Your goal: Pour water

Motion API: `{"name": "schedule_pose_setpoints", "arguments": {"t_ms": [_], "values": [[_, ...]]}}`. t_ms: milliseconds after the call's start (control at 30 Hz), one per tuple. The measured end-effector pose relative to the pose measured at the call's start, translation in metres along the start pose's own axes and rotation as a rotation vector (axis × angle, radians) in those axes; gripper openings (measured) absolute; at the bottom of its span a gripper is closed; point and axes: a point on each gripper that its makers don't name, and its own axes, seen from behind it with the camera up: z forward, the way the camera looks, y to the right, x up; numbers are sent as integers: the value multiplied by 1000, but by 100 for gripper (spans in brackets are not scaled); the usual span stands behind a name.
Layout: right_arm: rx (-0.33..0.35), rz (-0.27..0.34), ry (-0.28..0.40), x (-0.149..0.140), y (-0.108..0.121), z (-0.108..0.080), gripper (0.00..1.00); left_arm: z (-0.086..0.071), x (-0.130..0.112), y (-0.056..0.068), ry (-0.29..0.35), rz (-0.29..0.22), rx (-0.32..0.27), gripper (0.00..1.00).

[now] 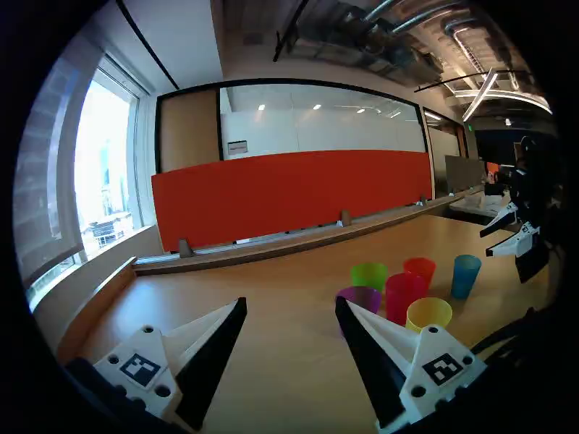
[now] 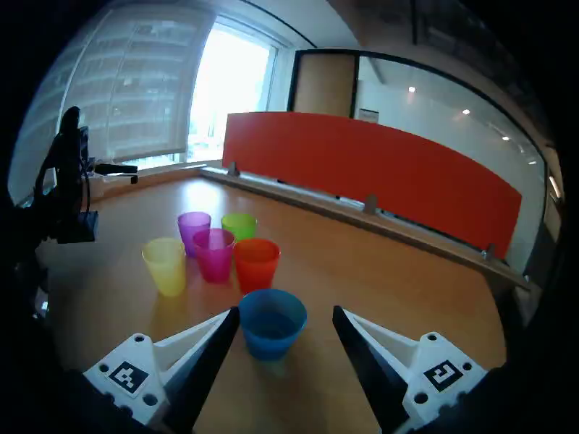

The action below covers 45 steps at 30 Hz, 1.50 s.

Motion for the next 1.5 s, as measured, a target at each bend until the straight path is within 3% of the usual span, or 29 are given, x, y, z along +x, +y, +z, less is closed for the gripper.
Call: {"name": "schedule_pose_setpoints", "arguments": {"t_ms": [700,1000,1267,1500], "values": [[99,-7,-110,-23,-9,18,100,4,-16,-1,-47,-21,5,91],[114,-24,-150,-32,-9,27,100,9,-20,2,-75,-7,-29,91],[126,-28,-160,-35,-10,38,100,15,-23,13,-94,9,-77,91],[137,-21,-159,-36,-12,46,100,18,-22,15,-98,25,-84,91]]}}
